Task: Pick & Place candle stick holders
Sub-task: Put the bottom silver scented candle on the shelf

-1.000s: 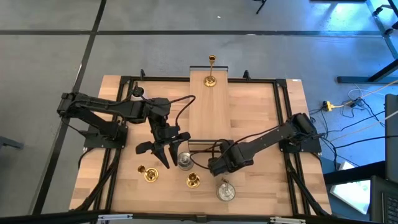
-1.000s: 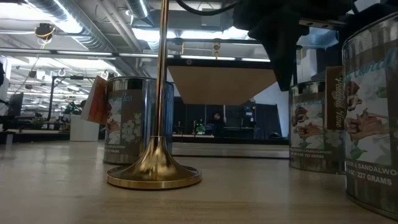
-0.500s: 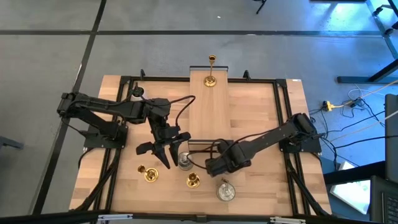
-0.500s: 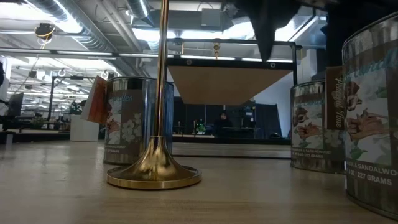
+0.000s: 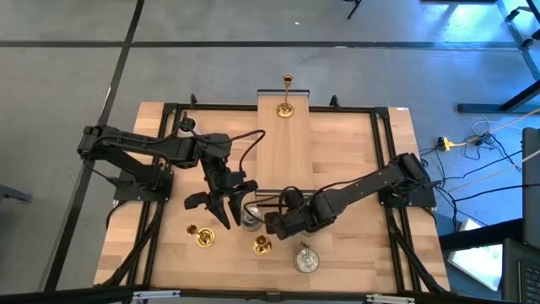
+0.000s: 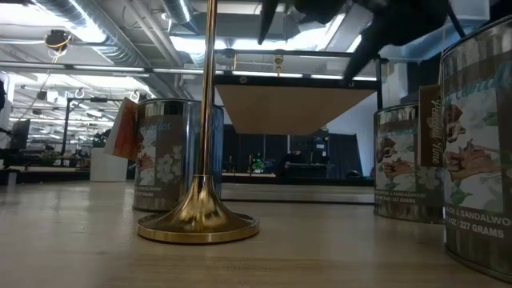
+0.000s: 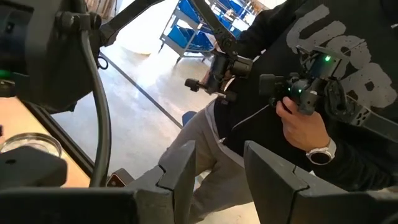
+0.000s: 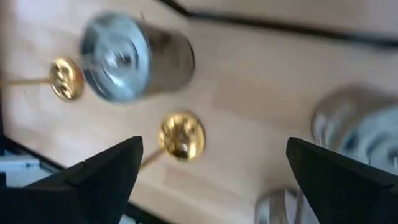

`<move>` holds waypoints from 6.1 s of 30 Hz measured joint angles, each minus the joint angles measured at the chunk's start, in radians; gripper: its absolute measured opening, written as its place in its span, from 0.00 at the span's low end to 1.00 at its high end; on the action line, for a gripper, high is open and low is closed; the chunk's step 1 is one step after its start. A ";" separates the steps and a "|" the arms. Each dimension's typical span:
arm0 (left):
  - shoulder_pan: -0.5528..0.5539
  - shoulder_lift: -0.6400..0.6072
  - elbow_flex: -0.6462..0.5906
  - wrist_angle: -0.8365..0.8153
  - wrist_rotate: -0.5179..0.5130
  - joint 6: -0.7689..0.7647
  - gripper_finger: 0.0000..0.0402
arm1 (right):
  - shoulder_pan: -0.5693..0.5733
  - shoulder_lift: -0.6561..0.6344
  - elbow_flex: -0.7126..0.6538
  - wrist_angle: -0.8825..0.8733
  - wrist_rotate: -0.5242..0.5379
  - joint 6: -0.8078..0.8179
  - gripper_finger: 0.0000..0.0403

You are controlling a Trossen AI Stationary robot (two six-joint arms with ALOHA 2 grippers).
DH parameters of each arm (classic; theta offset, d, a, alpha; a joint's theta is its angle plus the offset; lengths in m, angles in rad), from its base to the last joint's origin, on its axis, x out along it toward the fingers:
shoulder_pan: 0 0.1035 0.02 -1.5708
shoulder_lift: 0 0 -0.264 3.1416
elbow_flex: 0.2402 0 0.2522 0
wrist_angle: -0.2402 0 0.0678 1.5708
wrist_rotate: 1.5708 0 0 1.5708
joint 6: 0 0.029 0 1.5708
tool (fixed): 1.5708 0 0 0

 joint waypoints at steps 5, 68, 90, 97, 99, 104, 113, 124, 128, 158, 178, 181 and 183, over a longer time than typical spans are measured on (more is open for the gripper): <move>0.000 0.000 0.000 0.003 -0.007 -0.017 0.33 | 0.001 0.000 0.000 -0.001 0.130 -0.080 0.99; 0.055 -0.132 0.001 0.210 0.009 -0.314 0.33 | 0.130 -0.008 0.002 0.124 -0.265 -0.062 0.99; 0.043 -0.131 0.000 0.117 -0.098 -0.275 0.33 | 0.218 -0.009 0.101 -0.050 -0.016 0.015 0.99; 0.043 -0.131 0.000 0.109 -0.113 -0.283 0.33 | 0.224 -0.004 0.101 0.121 0.145 -0.099 0.99; 0.044 -0.131 0.000 0.110 -0.113 -0.291 0.33 | 0.217 -0.004 0.101 0.124 0.129 -0.115 0.99; 0.044 -0.131 0.000 0.110 -0.121 -0.301 0.33 | 0.212 -0.004 0.101 0.126 0.062 -0.167 0.99; 0.044 -0.131 0.000 0.110 -0.132 -0.301 0.33 | 0.219 -0.004 0.101 -0.155 -0.132 0.359 0.99; 0.016 -0.131 0.000 0.109 -0.138 -0.296 0.33 | 0.240 0.109 0.101 -0.089 -0.255 0.434 0.99; 0.016 -0.131 0.000 0.109 -0.140 -0.295 0.33 | 0.240 0.119 0.101 -0.124 -0.280 0.462 0.99; 0.017 -0.131 0.000 0.106 -0.142 -0.301 0.33 | 0.223 0.120 0.101 -0.179 -0.292 0.426 0.99; 0.017 -0.131 0.000 0.102 -0.154 -0.301 0.33 | 0.221 0.181 0.101 -0.126 -0.245 0.361 0.99; 0.017 -0.131 0.000 0.102 -0.157 -0.301 0.33 | 0.222 0.181 0.101 -0.095 -0.227 0.296 0.99; 0.017 -0.131 0.000 0.102 -0.157 -0.301 0.33 | 0.221 0.181 0.101 -0.081 -0.213 0.266 0.99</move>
